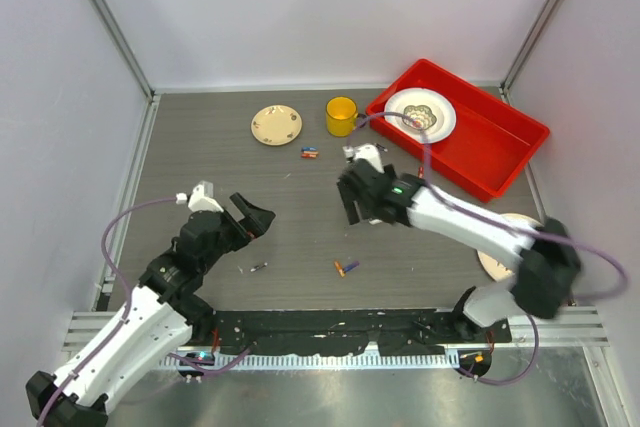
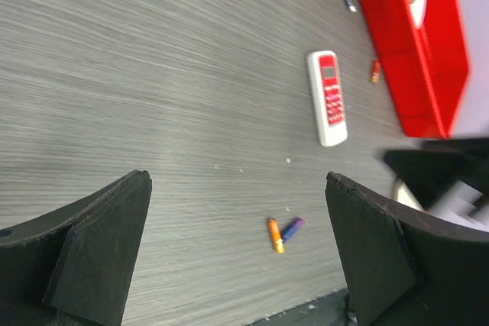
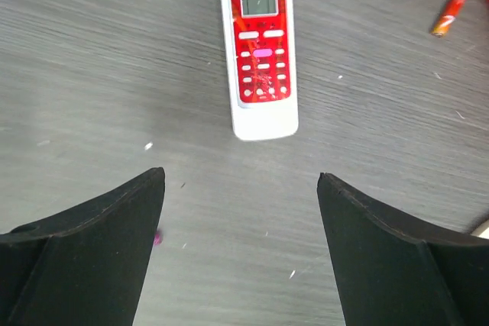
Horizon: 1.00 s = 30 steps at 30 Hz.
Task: Load the batteries into the remote control
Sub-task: Reset both arms
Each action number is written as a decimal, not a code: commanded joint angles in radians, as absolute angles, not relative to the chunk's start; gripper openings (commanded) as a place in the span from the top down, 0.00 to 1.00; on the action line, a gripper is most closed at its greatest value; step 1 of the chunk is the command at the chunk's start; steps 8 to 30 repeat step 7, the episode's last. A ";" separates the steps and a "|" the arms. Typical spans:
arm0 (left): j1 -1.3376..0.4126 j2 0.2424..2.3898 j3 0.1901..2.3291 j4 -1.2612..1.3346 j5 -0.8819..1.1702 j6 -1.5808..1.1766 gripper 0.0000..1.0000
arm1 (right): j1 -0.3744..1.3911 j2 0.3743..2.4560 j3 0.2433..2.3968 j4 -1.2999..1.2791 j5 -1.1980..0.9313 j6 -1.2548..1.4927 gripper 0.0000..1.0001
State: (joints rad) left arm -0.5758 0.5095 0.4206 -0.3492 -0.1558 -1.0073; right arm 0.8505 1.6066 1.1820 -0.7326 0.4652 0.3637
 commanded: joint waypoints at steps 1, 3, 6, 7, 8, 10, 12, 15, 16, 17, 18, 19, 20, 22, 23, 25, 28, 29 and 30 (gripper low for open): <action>-0.574 0.610 0.547 -0.483 -0.301 -0.925 0.00 | 0.854 1.116 0.964 -0.471 0.430 0.425 0.13; -0.574 0.669 0.583 -0.521 -0.319 -0.917 0.00 | 0.854 1.001 0.820 -0.373 0.436 0.439 0.13; -0.574 0.701 0.603 -0.518 -0.317 -0.902 0.00 | 0.854 0.853 0.710 -0.301 0.433 0.462 0.13; -0.574 0.700 0.606 -0.528 -0.327 -0.911 0.00 | 0.853 0.821 0.692 -0.282 0.427 0.469 0.13; -0.574 0.700 0.606 -0.528 -0.327 -0.911 0.00 | 0.853 0.821 0.692 -0.282 0.427 0.469 0.13; -0.574 0.700 0.606 -0.528 -0.327 -0.911 0.00 | 0.853 0.821 0.692 -0.282 0.427 0.469 0.13; -0.574 0.700 0.606 -0.528 -0.327 -0.911 0.00 | 0.853 0.821 0.692 -0.282 0.427 0.469 0.13; -0.574 0.700 0.606 -0.528 -0.327 -0.911 0.00 | 0.853 0.821 0.692 -0.282 0.427 0.469 0.13; -0.574 0.700 0.606 -0.528 -0.327 -0.911 0.00 | 0.853 0.821 0.692 -0.282 0.427 0.469 0.13; -0.574 0.700 0.606 -0.528 -0.327 -0.911 0.00 | 0.853 0.821 0.692 -0.282 0.427 0.469 0.13; -0.574 0.700 0.606 -0.528 -0.327 -0.911 0.00 | 0.853 0.821 0.692 -0.282 0.427 0.469 0.13; -0.574 0.700 0.606 -0.528 -0.327 -0.911 0.00 | 0.853 0.821 0.692 -0.282 0.427 0.469 0.13; -0.574 0.700 0.606 -0.528 -0.327 -0.911 0.00 | 0.853 0.821 0.692 -0.282 0.427 0.469 0.13; -0.574 0.700 0.606 -0.528 -0.327 -0.911 0.00 | 0.853 0.821 0.692 -0.282 0.427 0.469 0.13; -0.574 0.700 0.606 -0.528 -0.327 -0.911 0.00 | 0.853 0.821 0.692 -0.282 0.427 0.469 0.13; -0.574 0.700 0.606 -0.528 -0.327 -0.911 0.00 | 0.853 0.821 0.692 -0.282 0.427 0.469 0.13; -0.574 0.700 0.606 -0.528 -0.327 -0.911 0.00 | 0.853 0.821 0.692 -0.282 0.427 0.469 0.13; -0.574 0.700 0.606 -0.528 -0.327 -0.911 0.00 | 0.853 0.821 0.692 -0.282 0.427 0.469 0.13; -0.574 0.700 0.606 -0.528 -0.327 -0.911 0.00 | 0.853 0.821 0.692 -0.282 0.427 0.469 0.13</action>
